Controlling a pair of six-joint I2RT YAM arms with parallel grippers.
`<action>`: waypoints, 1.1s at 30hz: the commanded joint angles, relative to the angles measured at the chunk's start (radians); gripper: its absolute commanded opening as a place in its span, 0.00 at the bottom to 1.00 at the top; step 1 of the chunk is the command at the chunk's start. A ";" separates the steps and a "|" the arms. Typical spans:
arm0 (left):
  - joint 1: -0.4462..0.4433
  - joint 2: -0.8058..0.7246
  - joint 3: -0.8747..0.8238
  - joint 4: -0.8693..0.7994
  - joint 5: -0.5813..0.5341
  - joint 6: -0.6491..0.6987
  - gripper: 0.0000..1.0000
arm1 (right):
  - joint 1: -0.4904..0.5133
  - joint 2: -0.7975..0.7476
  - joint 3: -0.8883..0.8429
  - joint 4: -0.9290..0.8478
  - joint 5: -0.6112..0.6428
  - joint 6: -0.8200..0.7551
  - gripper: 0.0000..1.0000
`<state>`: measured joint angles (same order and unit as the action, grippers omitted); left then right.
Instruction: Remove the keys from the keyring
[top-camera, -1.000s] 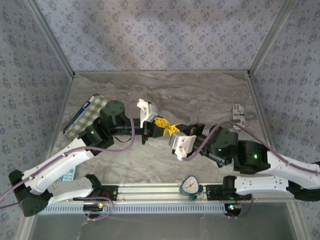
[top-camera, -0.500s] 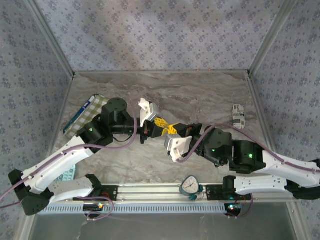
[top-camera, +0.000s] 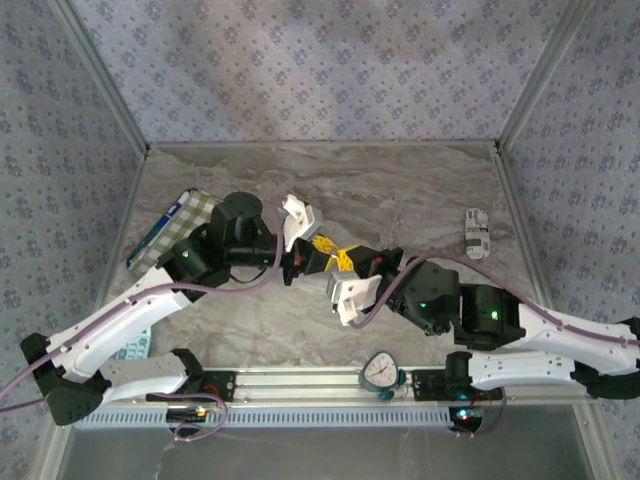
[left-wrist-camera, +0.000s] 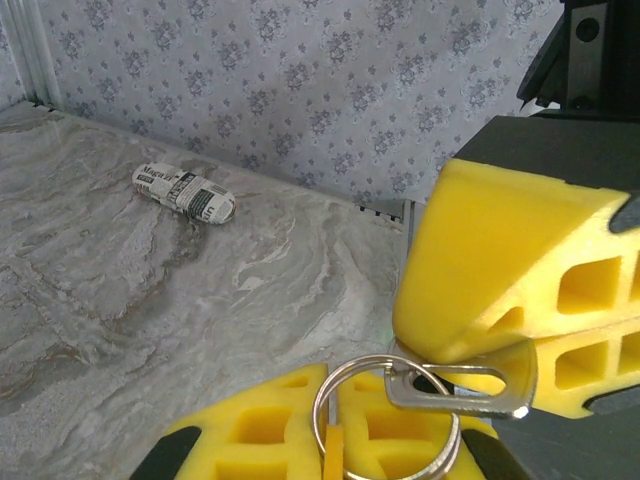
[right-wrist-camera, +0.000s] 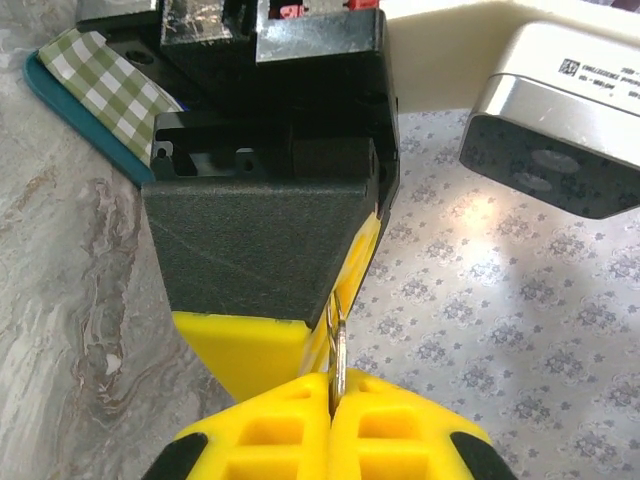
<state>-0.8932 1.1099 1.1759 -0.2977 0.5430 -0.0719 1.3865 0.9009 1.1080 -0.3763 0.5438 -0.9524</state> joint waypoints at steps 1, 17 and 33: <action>-0.010 0.022 0.068 0.173 -0.023 -0.043 0.00 | 0.068 0.049 -0.062 -0.054 -0.245 -0.073 0.00; -0.045 0.026 0.082 0.187 0.019 -0.033 0.00 | 0.027 0.054 -0.105 0.018 -0.360 -0.011 0.00; -0.099 0.018 0.089 0.159 0.018 0.017 0.00 | -0.034 0.148 -0.112 0.059 -0.408 -0.009 0.00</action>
<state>-0.9207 1.1145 1.1854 -0.3805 0.4915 -0.0700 1.3266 0.9234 1.0489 -0.2459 0.4316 -0.9512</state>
